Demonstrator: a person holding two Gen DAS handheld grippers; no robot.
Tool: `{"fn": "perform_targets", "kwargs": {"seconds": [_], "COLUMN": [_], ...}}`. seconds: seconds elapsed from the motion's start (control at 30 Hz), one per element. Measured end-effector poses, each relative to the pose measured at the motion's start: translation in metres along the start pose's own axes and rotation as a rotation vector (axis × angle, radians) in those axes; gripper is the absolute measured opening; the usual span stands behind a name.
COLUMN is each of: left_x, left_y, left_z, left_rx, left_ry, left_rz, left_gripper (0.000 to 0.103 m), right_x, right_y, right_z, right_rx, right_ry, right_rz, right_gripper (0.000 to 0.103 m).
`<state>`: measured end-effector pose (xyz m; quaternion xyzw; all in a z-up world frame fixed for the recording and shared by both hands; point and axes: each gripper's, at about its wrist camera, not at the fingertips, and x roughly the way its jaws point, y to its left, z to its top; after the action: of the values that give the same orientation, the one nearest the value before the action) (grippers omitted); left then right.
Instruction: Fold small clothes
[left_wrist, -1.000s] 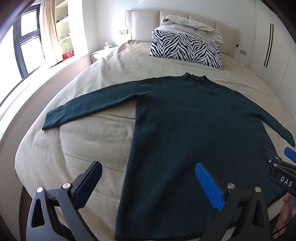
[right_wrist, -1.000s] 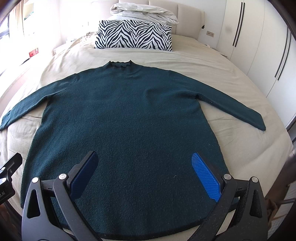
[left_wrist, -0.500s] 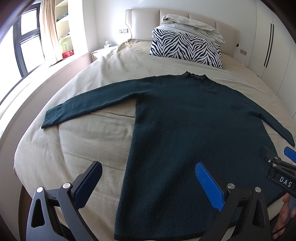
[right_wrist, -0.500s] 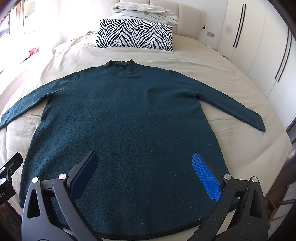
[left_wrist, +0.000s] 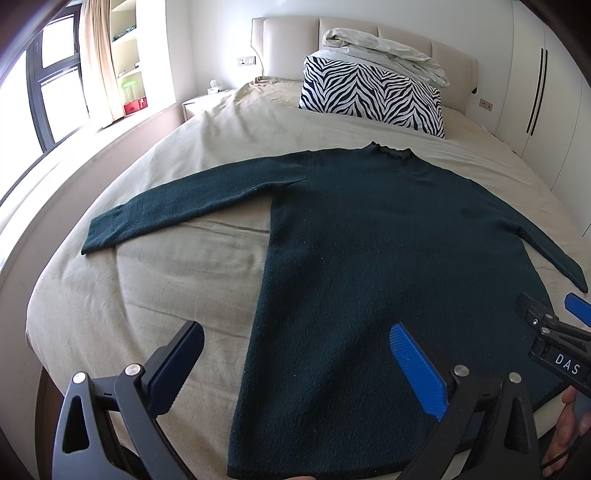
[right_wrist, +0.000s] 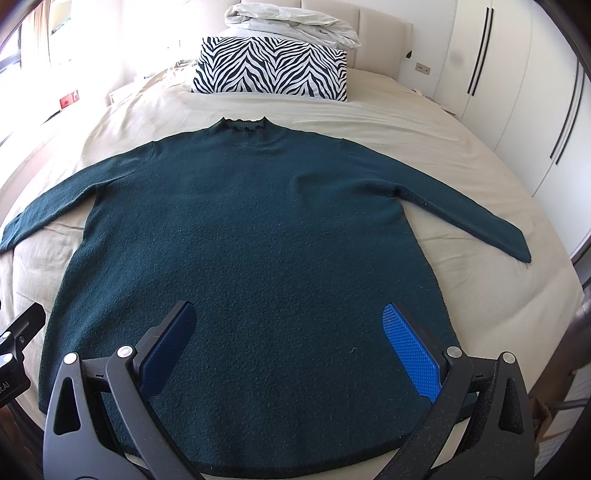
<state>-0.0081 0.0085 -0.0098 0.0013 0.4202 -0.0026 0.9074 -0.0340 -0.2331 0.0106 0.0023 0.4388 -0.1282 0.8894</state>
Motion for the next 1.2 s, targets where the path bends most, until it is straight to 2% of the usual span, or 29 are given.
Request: {"fn": "perform_targets", "kwargs": {"seconds": [0.87,1.1,1.2], "left_x": [0.005,0.02,0.031], "left_y": [0.011,0.051,0.082], "left_z": [-0.001,0.007,0.018], "left_rx": [-0.031,-0.154,-0.223], "left_ry": [0.008,0.013,0.0], "left_rz": [-0.034,-0.131,-0.193], "left_gripper": [0.103,0.103,0.103], "right_x": [0.003,0.008,0.002], "right_y": [0.014,0.025,0.03], "right_z": [0.001,0.011,0.021], "right_rx": [-0.04,-0.071,-0.081], "right_ry": [0.012,0.014,-0.036], "right_rz": [-0.004,0.017,0.058], "right_gripper": [0.103,0.103,0.103]}}
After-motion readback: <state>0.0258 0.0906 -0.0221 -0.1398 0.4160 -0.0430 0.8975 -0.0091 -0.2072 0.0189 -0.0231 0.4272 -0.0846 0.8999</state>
